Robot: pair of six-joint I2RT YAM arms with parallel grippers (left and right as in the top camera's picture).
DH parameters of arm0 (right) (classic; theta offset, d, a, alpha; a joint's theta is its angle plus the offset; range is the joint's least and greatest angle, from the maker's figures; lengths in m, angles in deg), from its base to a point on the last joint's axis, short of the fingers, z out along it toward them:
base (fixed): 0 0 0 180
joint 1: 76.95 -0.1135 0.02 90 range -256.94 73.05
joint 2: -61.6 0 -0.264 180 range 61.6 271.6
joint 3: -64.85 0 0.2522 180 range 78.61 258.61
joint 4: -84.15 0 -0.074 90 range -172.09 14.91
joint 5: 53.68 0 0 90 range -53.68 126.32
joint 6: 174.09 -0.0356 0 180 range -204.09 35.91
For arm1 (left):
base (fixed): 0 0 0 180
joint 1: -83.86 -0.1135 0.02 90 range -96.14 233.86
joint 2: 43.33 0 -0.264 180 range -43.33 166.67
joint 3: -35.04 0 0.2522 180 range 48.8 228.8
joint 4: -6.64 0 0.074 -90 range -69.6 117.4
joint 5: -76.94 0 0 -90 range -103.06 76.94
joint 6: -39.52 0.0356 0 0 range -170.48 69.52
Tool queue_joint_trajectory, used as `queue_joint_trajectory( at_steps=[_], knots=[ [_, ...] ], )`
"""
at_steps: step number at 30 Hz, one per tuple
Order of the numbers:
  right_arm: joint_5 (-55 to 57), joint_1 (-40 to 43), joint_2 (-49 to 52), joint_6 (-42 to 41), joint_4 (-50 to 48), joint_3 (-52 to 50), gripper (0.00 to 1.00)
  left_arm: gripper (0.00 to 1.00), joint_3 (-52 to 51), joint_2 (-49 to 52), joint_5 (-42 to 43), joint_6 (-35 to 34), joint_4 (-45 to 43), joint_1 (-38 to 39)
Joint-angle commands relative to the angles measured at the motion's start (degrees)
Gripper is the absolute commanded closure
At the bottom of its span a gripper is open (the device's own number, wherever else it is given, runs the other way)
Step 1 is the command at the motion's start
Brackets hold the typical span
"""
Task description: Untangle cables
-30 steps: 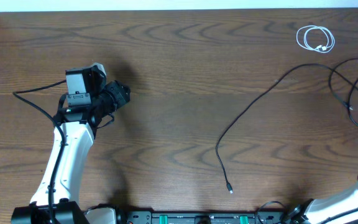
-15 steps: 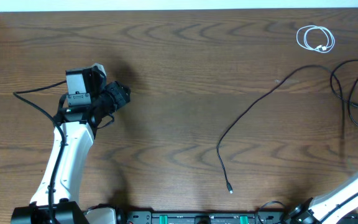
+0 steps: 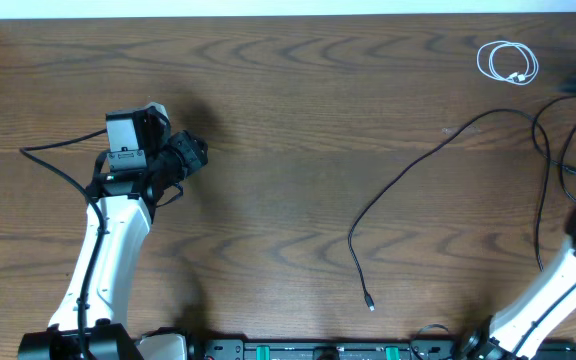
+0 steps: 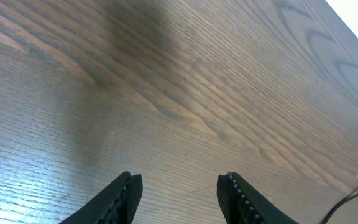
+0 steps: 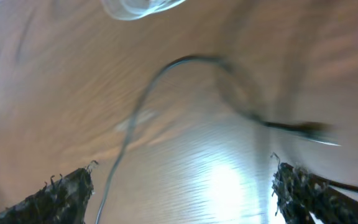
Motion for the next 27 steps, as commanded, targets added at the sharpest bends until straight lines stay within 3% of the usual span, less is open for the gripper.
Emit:
queue_joint_trajectory(
  at_steps=[1, 9, 17, 21, 27],
  knots=[
    [0.5, -9.2, -1.3, 1.8, 1.3, -1.9, 0.10, 0.55, -0.6, -0.5, -1.8, 0.5, 0.2, -0.7],
    [10.2, -26.6, -1.3, -9.9, 1.6, -9.0, 0.09, 0.55, -0.6, -0.5, -1.8, 0.5, 2.1, -4.5],
    [14.9, -38.1, -1.3, -14.8, 1.6, -13.5, 0.15, 0.54, -0.6, -0.5, -1.8, 0.5, 4.2, -7.0],
    [20.6, -44.5, -1.3, -18.9, 0.3, -17.9, 0.14, 0.55, -0.6, -0.5, -1.8, 0.5, 4.2, -7.0],
    [19.9, -49.5, -1.3, -22.6, -1.8, -23.1, 0.12, 0.54, -0.6, -0.5, -1.8, 0.5, 4.2, -7.0]
  ],
)
